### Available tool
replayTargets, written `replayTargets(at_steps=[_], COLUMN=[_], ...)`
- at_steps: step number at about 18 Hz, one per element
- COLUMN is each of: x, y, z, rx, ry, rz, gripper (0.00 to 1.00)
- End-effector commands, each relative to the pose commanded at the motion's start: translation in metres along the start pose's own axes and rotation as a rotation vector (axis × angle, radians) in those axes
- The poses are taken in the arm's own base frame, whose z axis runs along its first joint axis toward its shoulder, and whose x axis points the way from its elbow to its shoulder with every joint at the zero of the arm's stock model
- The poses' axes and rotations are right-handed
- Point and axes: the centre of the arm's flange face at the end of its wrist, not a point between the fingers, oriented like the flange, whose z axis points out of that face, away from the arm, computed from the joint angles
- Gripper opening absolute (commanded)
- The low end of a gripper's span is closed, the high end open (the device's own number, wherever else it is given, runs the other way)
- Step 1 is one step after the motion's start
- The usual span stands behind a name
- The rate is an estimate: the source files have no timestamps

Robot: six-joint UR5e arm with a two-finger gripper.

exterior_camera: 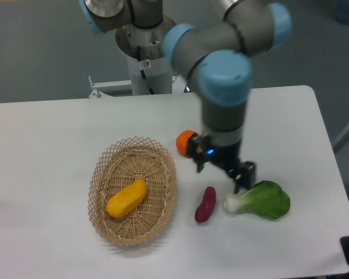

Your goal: Place the mango in the basket

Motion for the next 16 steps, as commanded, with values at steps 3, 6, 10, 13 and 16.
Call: replayTargets(at_steps=[3, 6, 10, 13, 16], x=[-0.008, -0.013, -0.016, -0.014, -0.014], y=[0.021, 0.036, 0.043, 0.043, 0.043], z=[0.000, -0.007, -0.008, -0.010, -0.011], rx=[-0.009, -0.009, -0.007, -0.008, -0.008], ry=[0.016, 0.006, 0.005, 0.002, 0.001], rz=[0.013, 0.022, 0.011, 0.011, 0.012], gripper=[1.00, 1.00, 1.00, 1.00, 1.00])
